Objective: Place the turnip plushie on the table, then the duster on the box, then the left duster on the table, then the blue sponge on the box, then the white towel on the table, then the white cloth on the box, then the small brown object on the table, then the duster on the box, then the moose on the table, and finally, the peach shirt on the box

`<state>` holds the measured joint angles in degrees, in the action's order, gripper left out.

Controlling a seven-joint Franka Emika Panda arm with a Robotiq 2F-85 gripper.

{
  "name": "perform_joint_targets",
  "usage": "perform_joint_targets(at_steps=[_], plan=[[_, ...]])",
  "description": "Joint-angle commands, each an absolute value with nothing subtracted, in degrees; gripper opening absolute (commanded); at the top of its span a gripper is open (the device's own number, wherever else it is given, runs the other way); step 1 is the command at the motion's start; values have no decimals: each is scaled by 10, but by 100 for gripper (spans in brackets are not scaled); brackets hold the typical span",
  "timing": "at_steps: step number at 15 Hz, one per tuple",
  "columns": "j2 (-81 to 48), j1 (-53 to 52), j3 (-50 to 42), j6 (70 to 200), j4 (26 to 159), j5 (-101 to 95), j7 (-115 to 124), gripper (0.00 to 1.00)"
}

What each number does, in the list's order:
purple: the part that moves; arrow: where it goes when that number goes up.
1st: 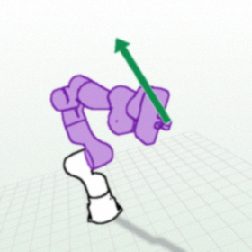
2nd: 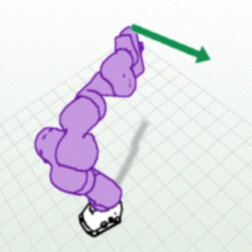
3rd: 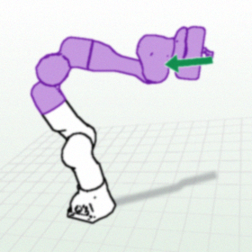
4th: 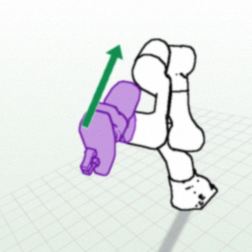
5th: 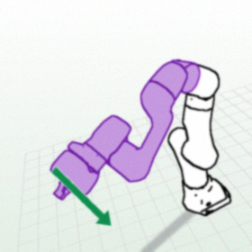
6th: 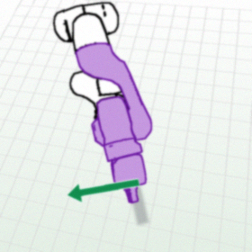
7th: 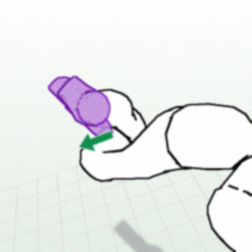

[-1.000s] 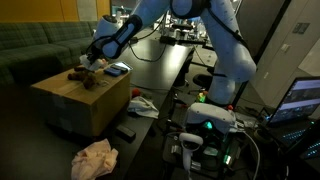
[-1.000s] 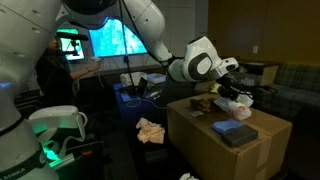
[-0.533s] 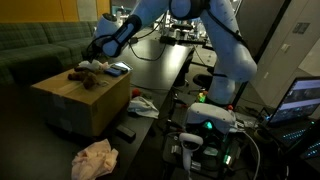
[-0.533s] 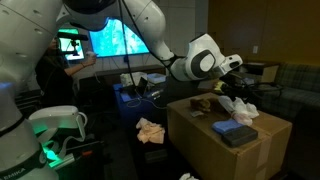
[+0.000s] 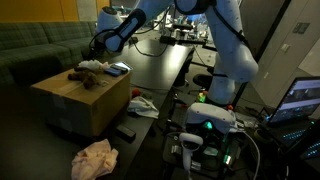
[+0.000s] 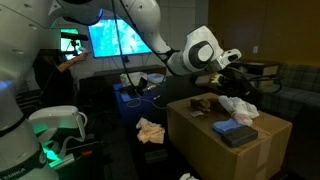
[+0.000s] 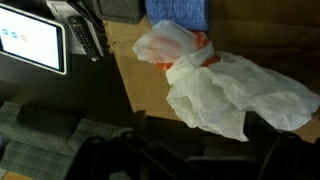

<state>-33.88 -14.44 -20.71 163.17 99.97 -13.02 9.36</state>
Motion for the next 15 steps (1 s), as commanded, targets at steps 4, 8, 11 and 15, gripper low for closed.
perform_joint_targets(at_steps=[4, 8, 11, 15], plan=[[-221, -156, -176, 1529, 1109, -210, 112, 100], [-196, -129, -112, 1505, 1144, -201, 90, 100], [-197, -105, -65, 1511, 1156, -175, 64, 100], [-218, -74, -18, 1504, 1151, -137, 20, 100]])
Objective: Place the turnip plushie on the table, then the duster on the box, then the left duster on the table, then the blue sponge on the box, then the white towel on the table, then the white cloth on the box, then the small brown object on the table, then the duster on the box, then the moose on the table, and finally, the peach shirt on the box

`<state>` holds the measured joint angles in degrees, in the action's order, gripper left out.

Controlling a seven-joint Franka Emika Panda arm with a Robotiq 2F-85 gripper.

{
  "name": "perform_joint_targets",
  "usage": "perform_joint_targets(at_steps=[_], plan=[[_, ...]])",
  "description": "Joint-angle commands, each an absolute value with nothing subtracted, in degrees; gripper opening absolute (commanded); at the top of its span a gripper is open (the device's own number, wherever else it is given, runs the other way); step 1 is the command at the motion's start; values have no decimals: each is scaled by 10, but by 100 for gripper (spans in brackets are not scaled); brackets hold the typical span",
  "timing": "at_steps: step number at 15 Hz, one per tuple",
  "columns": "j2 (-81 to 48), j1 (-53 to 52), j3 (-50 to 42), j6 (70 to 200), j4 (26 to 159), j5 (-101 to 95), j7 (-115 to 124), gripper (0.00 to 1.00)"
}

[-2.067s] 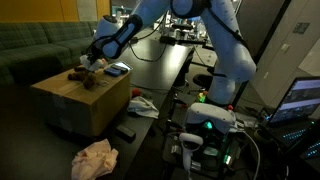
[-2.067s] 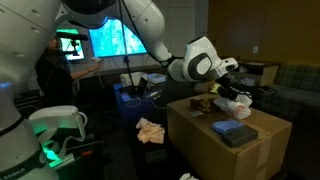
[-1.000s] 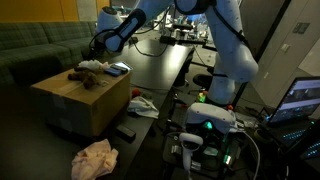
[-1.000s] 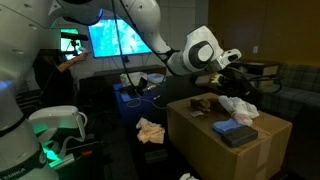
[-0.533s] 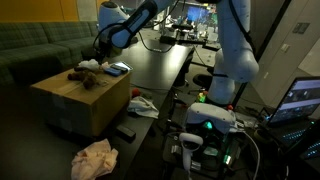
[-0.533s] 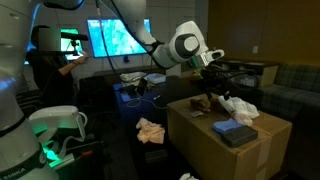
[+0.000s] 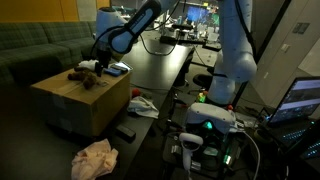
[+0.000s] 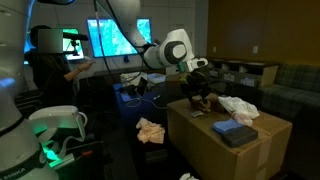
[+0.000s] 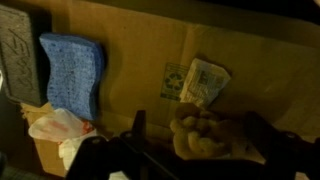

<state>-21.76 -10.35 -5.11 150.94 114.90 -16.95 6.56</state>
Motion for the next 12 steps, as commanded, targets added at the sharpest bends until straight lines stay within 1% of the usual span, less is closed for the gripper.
perform_joint_targets(at_steps=[1, 12], plan=[[-226, -65, -7, 1502, 1148, -122, 5, 100], [-270, -19, 35, 1489, 1123, -65, -85, 100]])
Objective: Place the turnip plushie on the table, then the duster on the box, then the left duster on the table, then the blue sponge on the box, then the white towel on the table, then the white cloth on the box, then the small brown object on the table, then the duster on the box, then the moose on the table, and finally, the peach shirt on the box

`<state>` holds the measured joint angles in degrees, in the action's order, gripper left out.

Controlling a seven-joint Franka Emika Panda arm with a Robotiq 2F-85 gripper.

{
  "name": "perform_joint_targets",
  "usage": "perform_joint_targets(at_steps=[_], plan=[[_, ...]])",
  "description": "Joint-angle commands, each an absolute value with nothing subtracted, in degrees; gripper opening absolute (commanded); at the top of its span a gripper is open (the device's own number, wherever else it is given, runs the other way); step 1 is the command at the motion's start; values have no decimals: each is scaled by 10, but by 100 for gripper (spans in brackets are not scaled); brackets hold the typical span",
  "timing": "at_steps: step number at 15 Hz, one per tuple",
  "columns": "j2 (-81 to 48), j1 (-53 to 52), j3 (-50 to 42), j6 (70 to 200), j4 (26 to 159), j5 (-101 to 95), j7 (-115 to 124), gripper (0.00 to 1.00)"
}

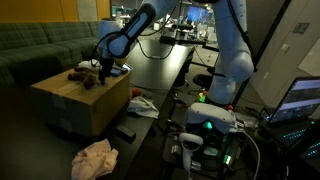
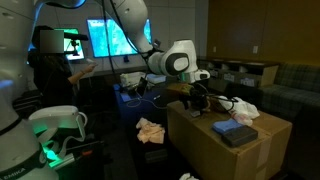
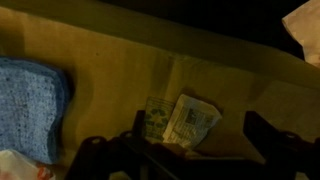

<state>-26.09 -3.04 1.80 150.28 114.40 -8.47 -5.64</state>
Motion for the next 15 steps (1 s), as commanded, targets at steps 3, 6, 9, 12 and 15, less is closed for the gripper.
perform_joint_targets(at_steps=[3, 6, 9, 12, 15], plan=[[-274, -20, 41, 1488, 1118, -64, -93, 100], [-284, -21, 43, 1488, 1109, -68, -97, 100], [-297, -20, 42, 1486, 1097, -68, -101, 100], [-310, -16, 43, 1483, 1084, -66, -106, 100], [-321, -11, 45, 1480, 1071, -64, -112, 100]])
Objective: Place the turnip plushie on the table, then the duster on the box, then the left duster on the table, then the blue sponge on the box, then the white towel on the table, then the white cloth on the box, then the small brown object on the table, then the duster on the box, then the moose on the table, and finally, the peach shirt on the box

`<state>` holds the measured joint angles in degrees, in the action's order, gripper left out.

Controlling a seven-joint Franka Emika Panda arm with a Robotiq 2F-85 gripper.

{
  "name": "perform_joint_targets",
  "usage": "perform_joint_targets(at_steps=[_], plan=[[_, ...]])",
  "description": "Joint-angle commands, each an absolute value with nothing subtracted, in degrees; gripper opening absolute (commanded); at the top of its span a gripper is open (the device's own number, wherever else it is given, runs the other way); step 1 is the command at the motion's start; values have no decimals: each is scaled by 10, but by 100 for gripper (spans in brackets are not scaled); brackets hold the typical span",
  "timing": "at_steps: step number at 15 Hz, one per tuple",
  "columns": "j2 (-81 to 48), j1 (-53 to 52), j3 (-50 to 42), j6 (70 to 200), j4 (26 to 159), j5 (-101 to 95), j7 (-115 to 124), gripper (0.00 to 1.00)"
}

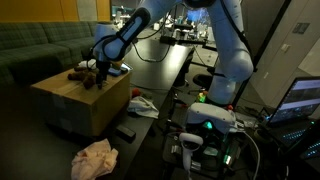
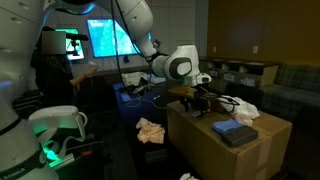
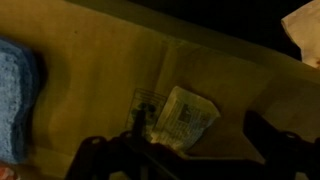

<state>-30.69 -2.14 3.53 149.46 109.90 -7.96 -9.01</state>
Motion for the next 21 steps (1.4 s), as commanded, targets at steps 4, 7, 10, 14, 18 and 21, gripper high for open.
perform_joint_targets(at_steps=[4, 7, 10, 14, 18, 21], plan=[[-326, -11, 43, 1467, 1059, -66, -115, 73], [-320, -12, 44, 1453, 1056, -68, -118, 53], [-312, -14, 44, 1439, 1054, -71, -121, 30], [-310, -18, 41, 1428, 1052, -75, -122, 1], [-301, -16, 44, 1414, 1056, -75, -130, 3], [-279, -13, 46, 1407, 1073, -74, -142, 2]])
